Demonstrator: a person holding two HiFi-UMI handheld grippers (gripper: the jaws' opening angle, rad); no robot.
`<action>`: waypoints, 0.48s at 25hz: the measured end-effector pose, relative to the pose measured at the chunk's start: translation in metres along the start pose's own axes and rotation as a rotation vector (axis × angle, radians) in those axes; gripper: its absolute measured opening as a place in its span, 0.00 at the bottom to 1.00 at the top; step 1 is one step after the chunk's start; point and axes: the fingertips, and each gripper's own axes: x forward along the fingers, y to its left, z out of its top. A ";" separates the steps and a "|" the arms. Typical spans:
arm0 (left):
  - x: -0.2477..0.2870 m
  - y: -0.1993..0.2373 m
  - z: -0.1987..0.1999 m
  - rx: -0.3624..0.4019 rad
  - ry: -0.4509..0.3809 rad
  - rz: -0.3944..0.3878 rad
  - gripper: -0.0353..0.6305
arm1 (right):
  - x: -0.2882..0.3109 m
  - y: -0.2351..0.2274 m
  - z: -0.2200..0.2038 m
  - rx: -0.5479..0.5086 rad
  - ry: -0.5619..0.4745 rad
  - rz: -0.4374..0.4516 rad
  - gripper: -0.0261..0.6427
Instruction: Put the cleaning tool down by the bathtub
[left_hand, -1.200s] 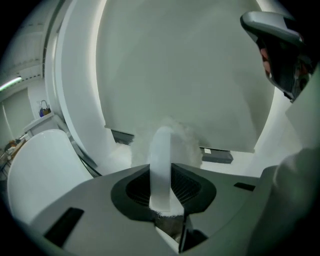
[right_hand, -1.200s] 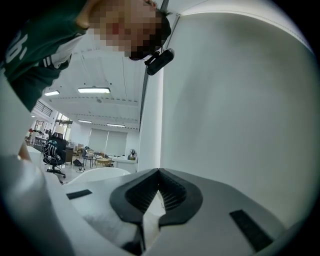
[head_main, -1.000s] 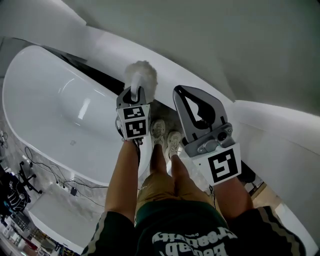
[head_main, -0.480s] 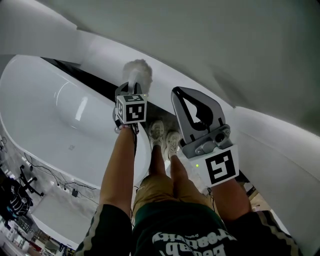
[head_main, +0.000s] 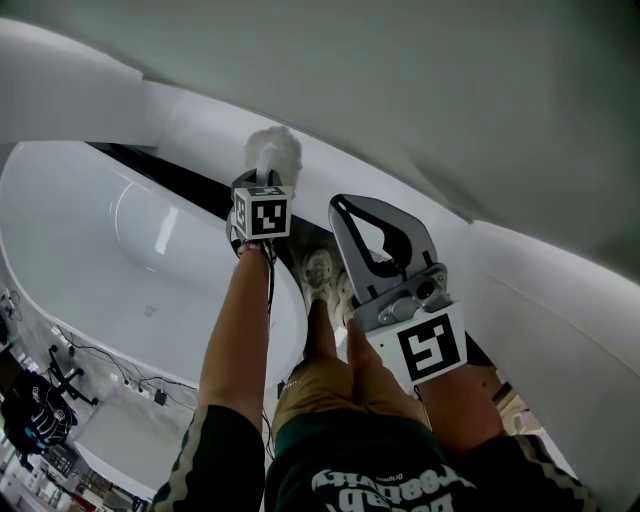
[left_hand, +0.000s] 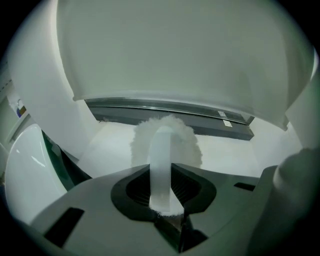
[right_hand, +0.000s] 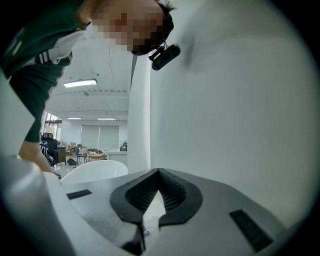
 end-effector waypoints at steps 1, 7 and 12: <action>0.002 -0.001 -0.002 0.003 0.012 0.001 0.20 | -0.001 0.001 0.000 0.003 0.003 0.003 0.06; 0.018 0.000 -0.013 -0.008 0.064 -0.001 0.20 | -0.006 0.004 0.001 0.019 0.000 0.007 0.06; 0.034 0.000 -0.011 -0.023 0.086 -0.010 0.20 | -0.002 -0.001 -0.003 0.046 0.013 0.019 0.06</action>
